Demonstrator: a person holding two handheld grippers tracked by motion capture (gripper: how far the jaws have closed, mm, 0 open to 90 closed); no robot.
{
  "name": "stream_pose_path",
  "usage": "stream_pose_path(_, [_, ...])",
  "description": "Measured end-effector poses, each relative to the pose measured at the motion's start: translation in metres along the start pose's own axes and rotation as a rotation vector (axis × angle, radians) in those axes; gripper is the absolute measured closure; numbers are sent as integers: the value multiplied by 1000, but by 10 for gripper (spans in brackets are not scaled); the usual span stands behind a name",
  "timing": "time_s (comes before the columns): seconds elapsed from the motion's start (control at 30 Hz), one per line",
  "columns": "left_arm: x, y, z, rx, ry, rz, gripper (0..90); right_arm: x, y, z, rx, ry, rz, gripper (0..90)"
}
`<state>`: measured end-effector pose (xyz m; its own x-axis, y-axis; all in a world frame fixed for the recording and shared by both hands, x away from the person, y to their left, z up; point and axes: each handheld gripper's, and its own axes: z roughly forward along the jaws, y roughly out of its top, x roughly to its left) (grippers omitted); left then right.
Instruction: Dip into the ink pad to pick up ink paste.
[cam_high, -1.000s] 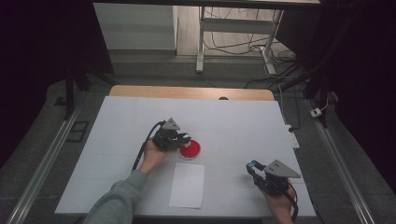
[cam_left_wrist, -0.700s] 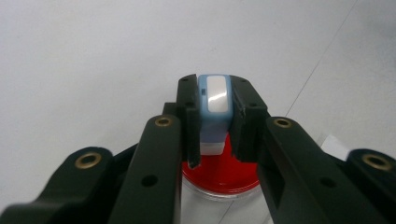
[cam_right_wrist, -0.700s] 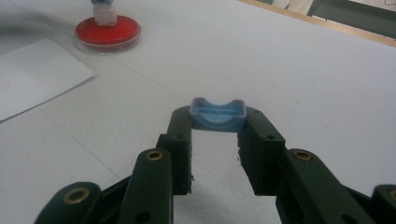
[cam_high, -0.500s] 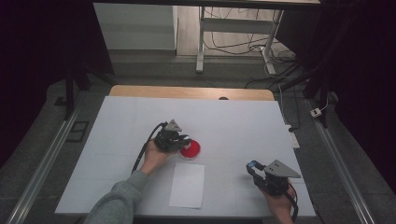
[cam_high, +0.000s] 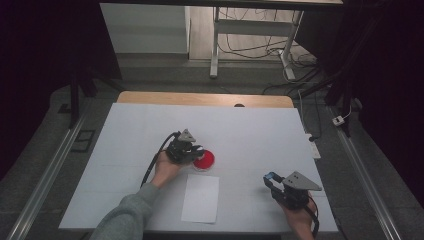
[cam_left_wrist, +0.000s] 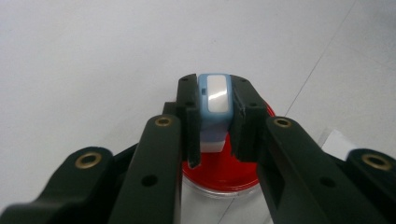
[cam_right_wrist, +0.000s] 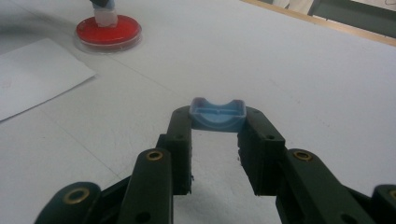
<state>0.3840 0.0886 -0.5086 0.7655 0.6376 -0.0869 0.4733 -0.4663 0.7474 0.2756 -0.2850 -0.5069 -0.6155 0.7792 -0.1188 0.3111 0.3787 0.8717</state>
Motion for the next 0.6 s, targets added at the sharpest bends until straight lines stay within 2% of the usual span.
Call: stream_pose_path(0.6, [0,-1,-1,-3,-1,-4,759,0,0,0,-6,0,3,653])
